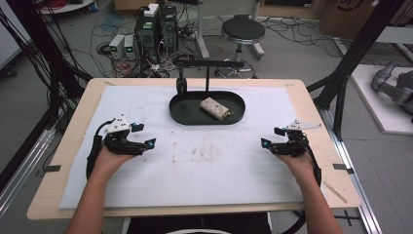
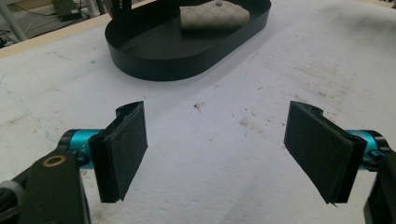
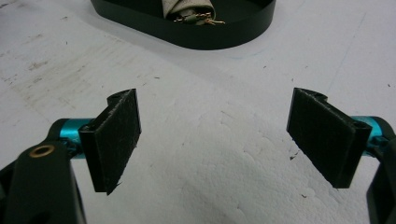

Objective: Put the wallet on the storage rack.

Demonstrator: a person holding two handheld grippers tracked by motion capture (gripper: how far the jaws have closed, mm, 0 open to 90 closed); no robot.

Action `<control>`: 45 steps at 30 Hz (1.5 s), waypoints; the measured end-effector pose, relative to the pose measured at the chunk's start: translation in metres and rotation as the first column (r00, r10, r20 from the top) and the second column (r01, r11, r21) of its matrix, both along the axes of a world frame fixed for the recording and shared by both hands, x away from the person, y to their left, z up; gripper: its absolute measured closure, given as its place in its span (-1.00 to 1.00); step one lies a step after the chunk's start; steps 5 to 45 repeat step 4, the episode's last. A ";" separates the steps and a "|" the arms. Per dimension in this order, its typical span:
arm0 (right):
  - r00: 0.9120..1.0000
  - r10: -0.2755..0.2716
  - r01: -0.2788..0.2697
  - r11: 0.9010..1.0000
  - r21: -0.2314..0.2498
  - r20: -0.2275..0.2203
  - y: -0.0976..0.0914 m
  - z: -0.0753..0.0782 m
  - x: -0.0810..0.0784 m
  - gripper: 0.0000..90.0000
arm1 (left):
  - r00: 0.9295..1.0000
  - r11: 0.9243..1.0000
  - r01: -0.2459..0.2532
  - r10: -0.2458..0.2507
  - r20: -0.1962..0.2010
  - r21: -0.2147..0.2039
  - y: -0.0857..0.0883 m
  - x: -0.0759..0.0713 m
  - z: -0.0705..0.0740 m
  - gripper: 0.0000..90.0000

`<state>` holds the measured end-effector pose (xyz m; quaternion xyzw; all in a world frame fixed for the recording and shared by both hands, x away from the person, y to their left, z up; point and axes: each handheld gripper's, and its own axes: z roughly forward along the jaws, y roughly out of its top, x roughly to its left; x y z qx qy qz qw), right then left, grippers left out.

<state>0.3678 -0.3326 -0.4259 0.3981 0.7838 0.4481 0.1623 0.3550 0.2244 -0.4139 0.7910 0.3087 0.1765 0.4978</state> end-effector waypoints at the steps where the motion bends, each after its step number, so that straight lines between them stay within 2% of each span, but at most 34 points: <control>1: 1.000 -0.004 0.004 1.000 0.001 -0.003 0.000 0.000 0.000 -0.60 | 1.000 1.000 -0.002 0.002 -0.002 0.001 0.000 0.000 0.000 -0.52; 45: 1.000 -0.012 0.012 1.000 -0.002 -0.010 -0.001 -0.001 0.000 -0.60 | 1.000 1.000 -0.005 0.005 -0.005 0.000 0.000 0.000 0.000 -0.53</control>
